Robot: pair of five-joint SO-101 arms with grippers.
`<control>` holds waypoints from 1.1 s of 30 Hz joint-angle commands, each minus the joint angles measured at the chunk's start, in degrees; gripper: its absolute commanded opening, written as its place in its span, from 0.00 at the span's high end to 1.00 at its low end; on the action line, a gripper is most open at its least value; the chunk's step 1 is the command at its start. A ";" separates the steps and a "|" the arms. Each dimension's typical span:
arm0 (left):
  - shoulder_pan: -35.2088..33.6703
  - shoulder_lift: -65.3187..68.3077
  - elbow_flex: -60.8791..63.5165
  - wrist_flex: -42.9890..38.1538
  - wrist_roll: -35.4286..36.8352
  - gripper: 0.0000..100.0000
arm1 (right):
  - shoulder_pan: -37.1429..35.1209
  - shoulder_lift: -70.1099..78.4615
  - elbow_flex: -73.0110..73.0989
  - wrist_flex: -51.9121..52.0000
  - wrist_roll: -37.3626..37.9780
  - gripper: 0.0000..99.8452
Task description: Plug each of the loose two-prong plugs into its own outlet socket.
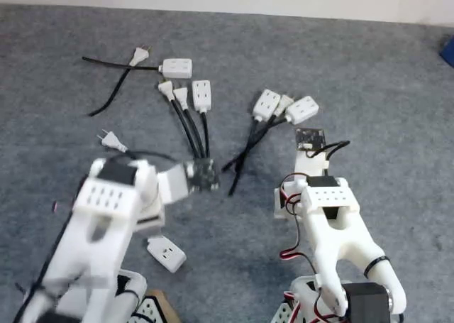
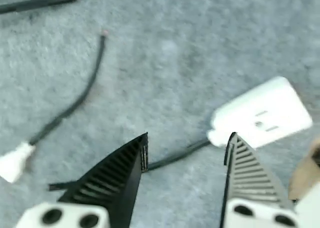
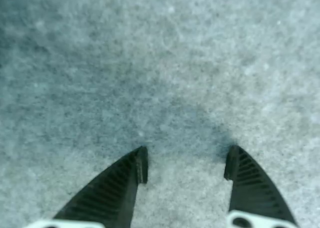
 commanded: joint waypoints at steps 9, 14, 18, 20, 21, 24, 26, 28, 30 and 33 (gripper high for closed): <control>7.52 -24.13 17.63 10.46 0.26 0.75 | 0.92 -1.01 -0.40 -0.75 0.00 0.74; 7.08 -24.31 23.52 1.93 0.26 0.75 | 0.92 -1.01 -0.31 -0.75 0.00 0.74; 7.08 -24.31 26.33 -3.16 0.26 0.75 | 0.92 -1.01 -0.31 -0.75 0.00 0.74; 7.08 -24.31 26.51 -3.87 0.35 0.75 | 0.92 -1.01 -0.31 -0.75 0.00 0.74; 7.08 -24.31 26.24 -3.87 0.35 0.75 | 0.92 -1.01 -0.31 -0.75 0.00 0.74; 7.08 -24.31 24.75 -3.87 0.44 0.75 | 0.92 -1.01 -0.31 -0.75 0.00 0.74; 6.99 -24.31 22.55 -3.69 0.53 0.75 | 0.92 -1.01 -0.31 -0.75 0.00 0.74; 6.99 -24.22 19.82 -3.69 0.53 0.75 | 0.92 -1.01 -0.31 -0.75 0.00 0.74; 6.90 -24.22 17.10 -2.99 0.62 0.75 | 0.92 -1.01 -0.31 -0.75 0.00 0.74; 6.90 -24.04 14.37 -1.76 0.53 0.75 | 0.92 -1.01 -0.31 -0.75 0.00 0.74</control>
